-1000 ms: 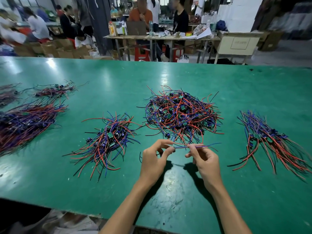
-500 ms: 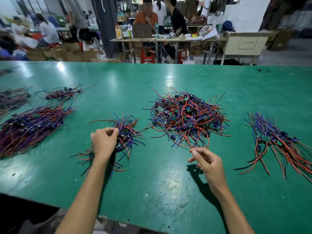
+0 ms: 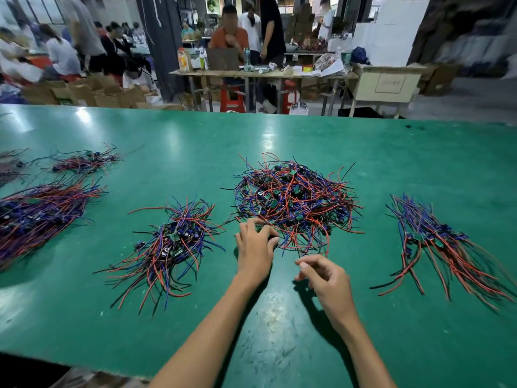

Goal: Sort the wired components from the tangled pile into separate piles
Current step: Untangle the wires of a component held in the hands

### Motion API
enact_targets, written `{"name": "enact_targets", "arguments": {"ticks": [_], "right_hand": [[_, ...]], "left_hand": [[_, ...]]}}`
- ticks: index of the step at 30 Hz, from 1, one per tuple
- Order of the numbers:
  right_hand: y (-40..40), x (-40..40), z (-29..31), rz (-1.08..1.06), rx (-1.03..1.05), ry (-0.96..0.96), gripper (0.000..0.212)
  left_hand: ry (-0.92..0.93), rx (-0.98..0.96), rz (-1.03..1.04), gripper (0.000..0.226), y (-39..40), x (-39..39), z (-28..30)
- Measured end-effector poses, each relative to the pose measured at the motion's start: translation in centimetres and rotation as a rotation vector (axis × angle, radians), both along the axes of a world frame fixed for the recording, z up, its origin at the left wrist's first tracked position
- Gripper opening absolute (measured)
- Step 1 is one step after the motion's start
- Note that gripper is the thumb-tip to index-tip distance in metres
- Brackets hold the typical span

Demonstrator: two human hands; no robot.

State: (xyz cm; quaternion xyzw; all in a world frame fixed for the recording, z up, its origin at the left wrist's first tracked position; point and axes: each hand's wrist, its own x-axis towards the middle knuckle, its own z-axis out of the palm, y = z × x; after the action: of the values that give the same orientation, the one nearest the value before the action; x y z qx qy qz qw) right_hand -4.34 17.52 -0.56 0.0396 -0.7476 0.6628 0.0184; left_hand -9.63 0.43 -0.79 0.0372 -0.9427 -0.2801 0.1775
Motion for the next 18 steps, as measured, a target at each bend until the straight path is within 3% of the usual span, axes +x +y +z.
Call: {"name": "enact_targets", "arguments": {"ticks": [3,5,8,11,14,18], "right_hand": [[-0.3,-0.4,-0.7,0.040,0.397,0.056,0.013],[-0.4,-0.5,-0.7,0.036,0.506,0.096,0.019],[-0.2,-0.5,-0.5,0.048,0.253,0.046,0.019],[0.3,-0.2,-0.3,0.074,-0.022,0.049,0.009],[0.7,-0.2,-0.4,0.066,-0.107,0.071,0.013],[0.4,-0.4,-0.5,-0.020,-0.182,0.103,0.012]], "left_hand": [[0.120,0.019,-0.055,0.011,0.3,0.7,0.2],[0.224,0.075,-0.130,0.012,0.8,2.1,0.8],[0.347,0.167,-0.213,0.014,1.8,4.5,0.5],[0.309,0.378,-0.227,0.021,1.6,6.1,0.1],[0.145,0.630,-0.286,0.040,1.1,7.0,0.4],[0.126,0.680,-0.301,0.051,1.1,7.3,0.5]]}}
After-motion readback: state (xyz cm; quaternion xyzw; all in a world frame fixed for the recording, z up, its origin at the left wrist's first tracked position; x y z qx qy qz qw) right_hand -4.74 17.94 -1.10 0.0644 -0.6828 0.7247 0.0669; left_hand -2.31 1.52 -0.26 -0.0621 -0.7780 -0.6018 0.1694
